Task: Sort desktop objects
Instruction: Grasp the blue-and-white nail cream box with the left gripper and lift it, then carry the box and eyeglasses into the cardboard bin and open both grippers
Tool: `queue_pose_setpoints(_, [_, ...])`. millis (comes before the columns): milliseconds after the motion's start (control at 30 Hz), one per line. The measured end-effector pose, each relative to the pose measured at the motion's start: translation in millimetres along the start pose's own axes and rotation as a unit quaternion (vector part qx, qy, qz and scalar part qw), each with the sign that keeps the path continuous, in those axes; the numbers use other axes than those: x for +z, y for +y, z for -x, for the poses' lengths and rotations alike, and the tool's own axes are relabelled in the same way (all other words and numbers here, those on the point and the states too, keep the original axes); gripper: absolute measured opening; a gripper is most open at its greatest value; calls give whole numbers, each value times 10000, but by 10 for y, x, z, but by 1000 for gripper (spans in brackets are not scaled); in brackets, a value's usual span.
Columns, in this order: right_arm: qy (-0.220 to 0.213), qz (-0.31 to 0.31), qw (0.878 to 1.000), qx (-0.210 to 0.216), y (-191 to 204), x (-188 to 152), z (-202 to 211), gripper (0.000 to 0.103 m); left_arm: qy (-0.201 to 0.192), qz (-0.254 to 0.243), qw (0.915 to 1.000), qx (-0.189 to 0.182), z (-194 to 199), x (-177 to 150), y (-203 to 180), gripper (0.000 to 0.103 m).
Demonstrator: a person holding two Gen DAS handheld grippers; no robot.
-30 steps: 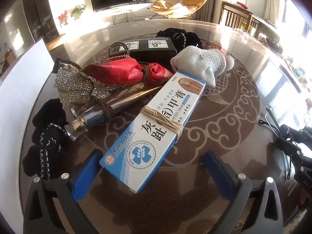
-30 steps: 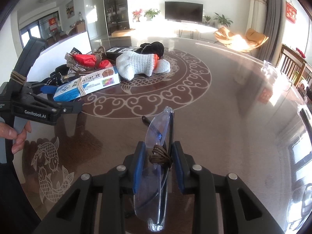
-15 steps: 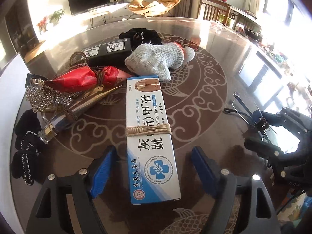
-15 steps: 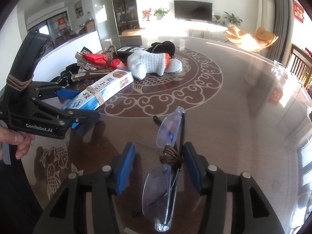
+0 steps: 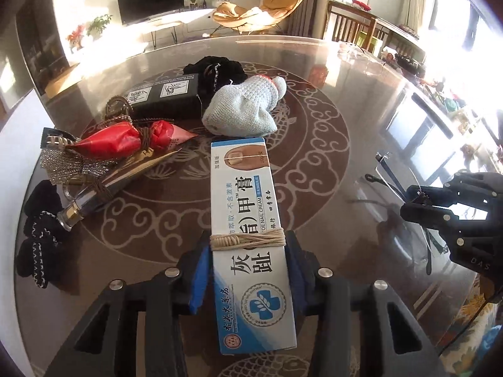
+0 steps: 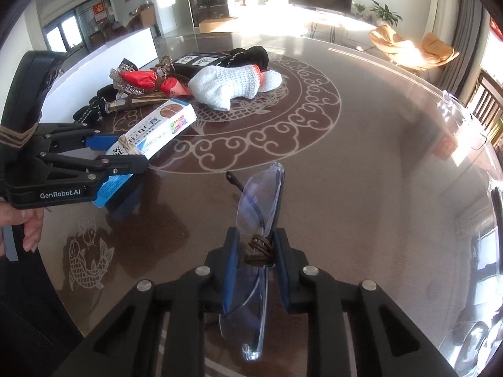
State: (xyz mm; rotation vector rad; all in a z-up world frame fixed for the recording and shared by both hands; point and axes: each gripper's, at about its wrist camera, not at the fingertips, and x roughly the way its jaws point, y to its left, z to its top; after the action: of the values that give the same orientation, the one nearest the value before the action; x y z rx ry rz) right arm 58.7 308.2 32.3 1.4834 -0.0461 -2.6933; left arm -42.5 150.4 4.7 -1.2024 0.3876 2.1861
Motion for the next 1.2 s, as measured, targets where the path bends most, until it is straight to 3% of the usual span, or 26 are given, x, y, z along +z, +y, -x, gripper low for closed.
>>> queue_pose_setpoints(33, [-57,-57,9999,68,-6,2,65,17,-132,85,9999,-5,113,-52,36,44])
queue_pose_setpoints(133, [-178,-86,9996,192,40,46,215,16,-492,457,9977,-74,427,-212,160,44])
queue_pose_setpoints(233, [-271,51,9994,220,134,131,302,16,-775,709,9944,105,685,-337,269,44])
queue_pose_setpoints(433, [-517,241,9960,686,471,418,479,16,-1404,1422,9788,447,1417,-645,793,44])
queue_pose_setpoints(533, [-681,571,9914,964,836,695,518,16,-1570,1712,9696,772,1838,-738,1235,44])
queue_pose_setpoints(667, [-875,945,9795,1549,1506,1226,503,16,-1651,2040,9524,1550,2312,-792,1951,44])
queue_pose_setpoints(833, [-1010,1370,9583,2295,2662,1964,355,16,-1364,2856,9288,1930,2463,-975,3006,44])
queue_pose_setpoints(967, [-949,1341,9461,2792,3540,2466,23,16,-924,3106,9191,2241,2211,-1132,3511,44])
queue_pose_setpoints(1100, [-924,1709,9409,2775,4284,2680,-483,16,-506,3274,9115,2436,1846,-1224,3805,45])
queue_pose_setpoints(1200, [-606,2079,9509,2209,4621,2705,-950,18,-121,3409,9076,2447,1616,-1280,3950,53])
